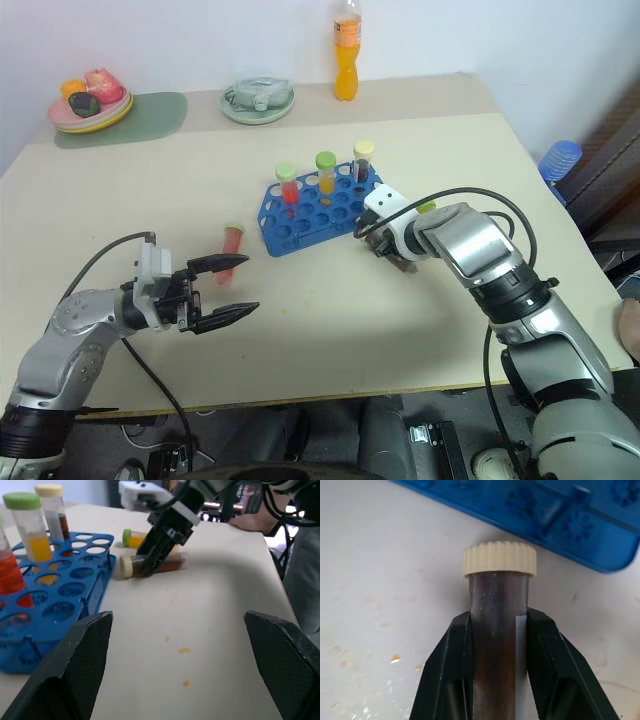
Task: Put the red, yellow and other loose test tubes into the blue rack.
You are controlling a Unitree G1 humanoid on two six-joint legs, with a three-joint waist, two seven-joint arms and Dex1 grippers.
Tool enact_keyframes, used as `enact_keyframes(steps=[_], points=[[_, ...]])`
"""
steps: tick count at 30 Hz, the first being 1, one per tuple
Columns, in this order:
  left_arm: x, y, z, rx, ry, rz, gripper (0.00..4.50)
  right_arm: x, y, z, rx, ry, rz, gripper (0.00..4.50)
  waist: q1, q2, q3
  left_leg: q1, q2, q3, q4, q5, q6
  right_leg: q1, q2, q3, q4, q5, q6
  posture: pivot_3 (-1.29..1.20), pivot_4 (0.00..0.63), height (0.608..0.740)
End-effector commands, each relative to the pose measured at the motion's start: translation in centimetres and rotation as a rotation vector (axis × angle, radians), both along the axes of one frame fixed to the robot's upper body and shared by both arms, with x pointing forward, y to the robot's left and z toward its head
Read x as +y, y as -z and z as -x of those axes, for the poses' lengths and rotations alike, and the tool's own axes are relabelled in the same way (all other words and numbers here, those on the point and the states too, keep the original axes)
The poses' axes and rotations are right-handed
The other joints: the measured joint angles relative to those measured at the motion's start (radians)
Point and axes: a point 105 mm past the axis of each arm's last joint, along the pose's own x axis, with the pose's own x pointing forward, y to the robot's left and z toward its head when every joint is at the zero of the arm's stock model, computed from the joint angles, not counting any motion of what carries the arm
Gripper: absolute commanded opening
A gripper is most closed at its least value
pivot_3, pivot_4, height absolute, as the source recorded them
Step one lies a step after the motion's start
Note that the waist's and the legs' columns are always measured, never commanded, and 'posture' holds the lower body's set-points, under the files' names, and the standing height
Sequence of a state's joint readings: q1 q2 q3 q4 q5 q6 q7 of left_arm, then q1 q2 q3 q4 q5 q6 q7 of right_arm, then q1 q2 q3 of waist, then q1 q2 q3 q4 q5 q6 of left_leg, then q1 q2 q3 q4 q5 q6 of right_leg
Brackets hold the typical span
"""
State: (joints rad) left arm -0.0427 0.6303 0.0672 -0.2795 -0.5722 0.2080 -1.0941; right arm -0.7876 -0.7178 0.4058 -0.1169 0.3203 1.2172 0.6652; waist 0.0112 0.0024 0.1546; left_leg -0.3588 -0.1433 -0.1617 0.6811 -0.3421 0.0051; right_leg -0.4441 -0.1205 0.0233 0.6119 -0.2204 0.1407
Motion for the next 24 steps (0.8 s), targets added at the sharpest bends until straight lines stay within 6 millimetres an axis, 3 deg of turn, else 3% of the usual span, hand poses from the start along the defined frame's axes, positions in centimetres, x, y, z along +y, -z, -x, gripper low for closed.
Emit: enact_keyframes(steps=[1, 3, 9, 11, 14, 18, 24], points=[[0.2, -1.2, 0.2, -0.049, -0.005, 0.005, 4.29, 3.9, -5.5, 2.4, -0.132, -0.272, -0.304, 0.88, 0.001, 0.0, 0.0, 0.0, 0.0, 0.0, -0.001, 0.0, 0.0, 0.0, 0.0, 0.0, 0.0, 0.0, 0.0, 0.0, 0.15, 0.74], [0.1, -1.2, 0.1, -0.049, -0.003, 0.007, 4.29, 4.9, -7.6, 3.6, -0.176, -0.356, -0.485, 0.88, 0.001, 0.0, 0.0, 0.0, 0.0, 0.0, -0.001, 0.0, 0.0, 0.0, 0.0, 0.0, -0.001, 0.0, 0.0, 0.0, 0.15, 0.74], [-0.1, -1.5, -0.1, -0.05, 0.001, 0.015, 4.29, 5.8, -12.1, 3.2, -0.357, -0.407, -0.975, 0.88, 0.001, 0.0, 0.0, 0.001, 0.0, 0.0, -0.001, 0.0, 0.0, 0.001, 0.0, 0.0, 0.0, 0.0, 0.0, 0.0, 0.15, 0.74], [-0.2, -1.6, -0.2, -0.051, 0.0, 0.017, 4.29, 5.0, -12.9, 2.0, -0.523, -0.361, -1.017, 0.88, 0.001, 0.0, 0.0, 0.001, 0.0, -0.001, -0.001, 0.0, 0.0, 0.001, 0.0, 0.0, 0.0, 0.0, 0.0, 0.0, 0.15, 0.74], [-0.3, -1.7, -0.3, -0.053, 0.0, 0.023, 4.29, 3.6, -12.3, -0.2, -0.67, -0.221, -1.0, 0.88, 0.0, 0.0, 0.0, 0.002, 0.0, -0.001, -0.001, 0.0, 0.0, 0.001, 0.0, 0.0, 0.0, 0.0, 0.0, 0.0, 0.15, 0.74], [-0.5, -2.0, -0.6, -0.061, -0.002, 0.03, 4.29, 1.3, -9.7, -2.7, -0.842, 0.002, -0.973, 0.88, -0.004, 0.0, 0.0, 0.002, 0.0, 0.0, -0.001, 0.0, 0.0, 0.001, 0.001, 0.0, 0.001, 0.0, 0.0, 0.0, 0.15, 0.74], [-0.6, -2.2, -0.8, -0.069, -0.004, 0.03, 4.29, 0.7, -6.6, -4.4, -0.936, 0.112, -0.907, 0.88, -0.027, 0.001, 0.001, 0.002, 0.0, 0.0, -0.002, 0.0, 0.0, 0.0, 0.001, 0.0, 0.001, 0.0, 0.0, 0.0, 0.15, 0.74]])
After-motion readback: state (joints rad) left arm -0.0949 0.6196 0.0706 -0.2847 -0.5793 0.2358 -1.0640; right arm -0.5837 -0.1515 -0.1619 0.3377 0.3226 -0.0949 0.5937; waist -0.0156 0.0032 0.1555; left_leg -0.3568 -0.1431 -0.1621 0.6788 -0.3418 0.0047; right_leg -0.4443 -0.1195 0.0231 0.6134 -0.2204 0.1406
